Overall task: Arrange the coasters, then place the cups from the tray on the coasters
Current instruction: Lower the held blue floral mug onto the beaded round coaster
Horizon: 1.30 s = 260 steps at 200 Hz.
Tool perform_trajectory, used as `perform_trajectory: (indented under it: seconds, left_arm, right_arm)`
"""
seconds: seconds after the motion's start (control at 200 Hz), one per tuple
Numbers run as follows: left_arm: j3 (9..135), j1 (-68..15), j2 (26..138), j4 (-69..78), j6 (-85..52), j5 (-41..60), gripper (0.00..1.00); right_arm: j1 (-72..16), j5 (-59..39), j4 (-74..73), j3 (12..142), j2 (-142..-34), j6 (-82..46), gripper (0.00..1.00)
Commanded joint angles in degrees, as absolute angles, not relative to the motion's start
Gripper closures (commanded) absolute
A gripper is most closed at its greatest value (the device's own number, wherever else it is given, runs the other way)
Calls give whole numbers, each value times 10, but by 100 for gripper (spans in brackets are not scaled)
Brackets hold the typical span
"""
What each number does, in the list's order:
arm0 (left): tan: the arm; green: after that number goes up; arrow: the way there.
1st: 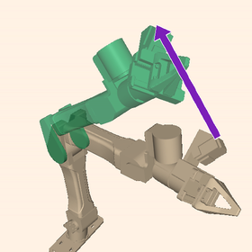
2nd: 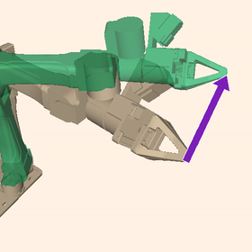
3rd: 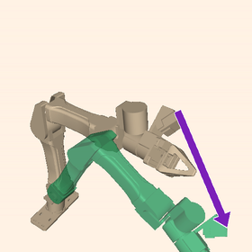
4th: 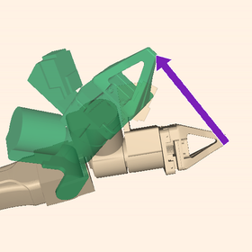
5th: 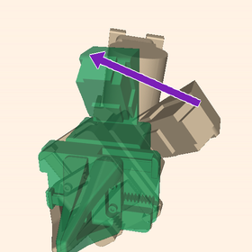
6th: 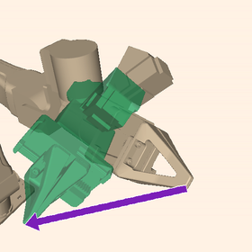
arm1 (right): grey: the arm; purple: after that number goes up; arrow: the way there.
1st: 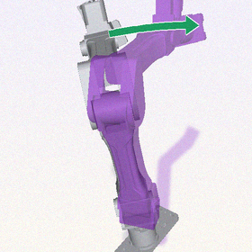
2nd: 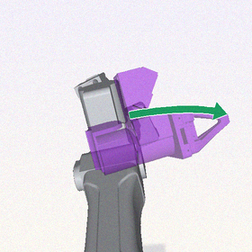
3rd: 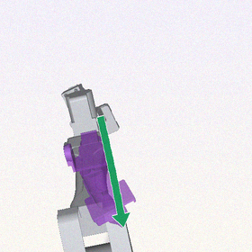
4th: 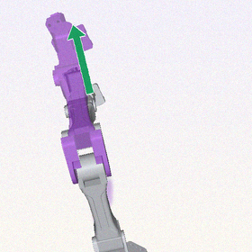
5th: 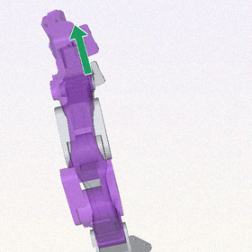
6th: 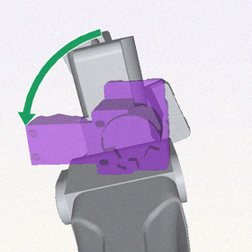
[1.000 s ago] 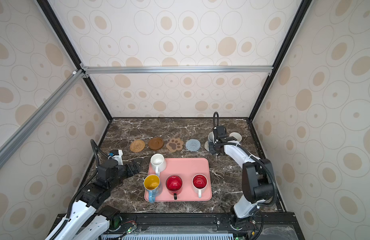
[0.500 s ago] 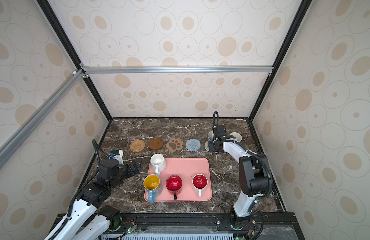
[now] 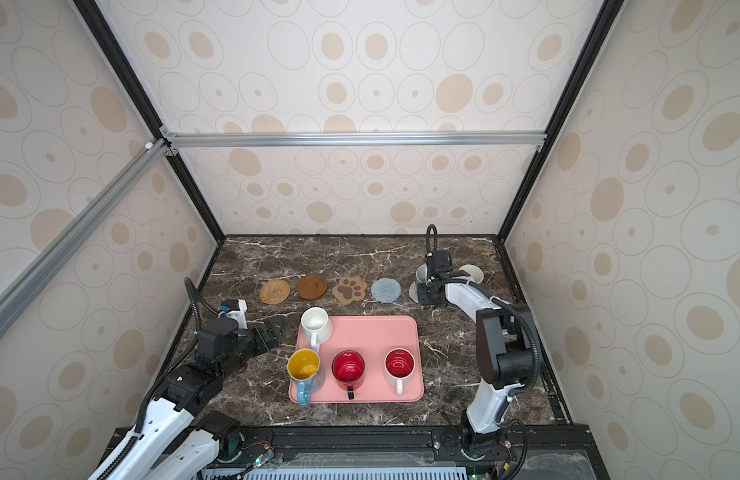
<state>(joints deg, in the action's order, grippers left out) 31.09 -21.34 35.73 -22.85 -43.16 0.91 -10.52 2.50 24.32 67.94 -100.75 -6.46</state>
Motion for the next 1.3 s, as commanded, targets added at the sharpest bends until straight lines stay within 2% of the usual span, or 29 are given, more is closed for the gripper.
perform_trajectory:
  seconds: [0.0, 0.19, 0.56, 0.911, 1.296]
  left_arm:
    - [317, -216, 351, -233, -441, -1, 0]
    - [315, -216, 348, -235, -442, -4, 0]
    - [313, -216, 348, -231, -443, -1, 0]
    - [308, -216, 338, -237, -448, -2, 0]
    - [306, -216, 338, -232, -451, 0, 0]
  right_arm:
    - [-102, 20, 221, 686, -1013, -55, 94]
    - [-102, 20, 224, 679, -1015, -59, 92]
    - [-102, 18, 233, 669, -1002, -64, 77]
    - [-102, 12, 240, 661, -976, -68, 68]
    - [-102, -10, 230, 628, -949, -92, 65]
